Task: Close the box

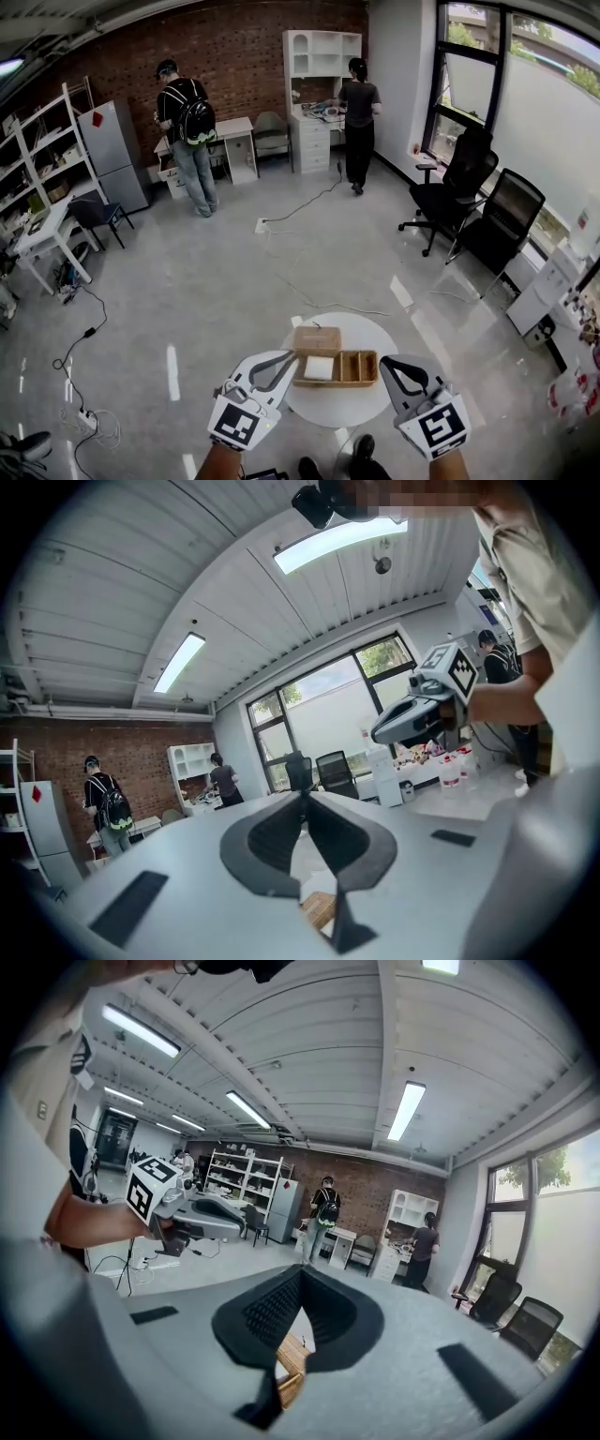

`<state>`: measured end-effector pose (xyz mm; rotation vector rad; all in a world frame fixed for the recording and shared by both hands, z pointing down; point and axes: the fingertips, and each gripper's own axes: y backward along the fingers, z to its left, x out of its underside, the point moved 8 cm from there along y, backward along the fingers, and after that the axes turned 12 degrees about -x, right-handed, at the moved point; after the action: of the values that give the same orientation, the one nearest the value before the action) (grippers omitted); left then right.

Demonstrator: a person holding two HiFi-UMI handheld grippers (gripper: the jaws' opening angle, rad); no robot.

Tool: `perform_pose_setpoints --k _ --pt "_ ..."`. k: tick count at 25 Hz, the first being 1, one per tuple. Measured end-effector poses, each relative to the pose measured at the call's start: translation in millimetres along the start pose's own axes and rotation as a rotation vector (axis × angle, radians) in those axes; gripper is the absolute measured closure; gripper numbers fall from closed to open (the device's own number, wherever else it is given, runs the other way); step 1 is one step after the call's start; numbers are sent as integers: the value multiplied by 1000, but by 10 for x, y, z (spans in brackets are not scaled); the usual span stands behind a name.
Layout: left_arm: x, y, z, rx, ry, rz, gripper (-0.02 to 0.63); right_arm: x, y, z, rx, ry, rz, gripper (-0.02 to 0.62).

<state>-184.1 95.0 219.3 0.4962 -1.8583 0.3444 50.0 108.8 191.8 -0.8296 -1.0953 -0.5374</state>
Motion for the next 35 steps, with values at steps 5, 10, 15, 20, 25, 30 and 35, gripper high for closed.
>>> perform_pose_setpoints --k 5,10,15,20,25,30,35 --pt "210 -152 105 -16 13 50 581 135 -207 -222 -16 -27 5 603" --pt "491 -326 228 -50 40 96 581 275 -437 -416 -49 -35 19 603" --pt "856 -533 253 -67 54 131 581 492 -648 -628 -73 -52 30 603" --pt "1071 -796 290 -72 70 181 581 683 -863 -882 -90 -76 39 603" --pt "1455 -1018 320 -75 96 251 581 914 -1097 -1101 -113 -100 52 603" --pt "1749 -1202 351 -79 135 308 581 1139 -1319 -1259 -137 -117 68 603" --pt "2127 -1377 341 -85 178 374 581 1401 -1505 -1390 -155 -143 84 603"
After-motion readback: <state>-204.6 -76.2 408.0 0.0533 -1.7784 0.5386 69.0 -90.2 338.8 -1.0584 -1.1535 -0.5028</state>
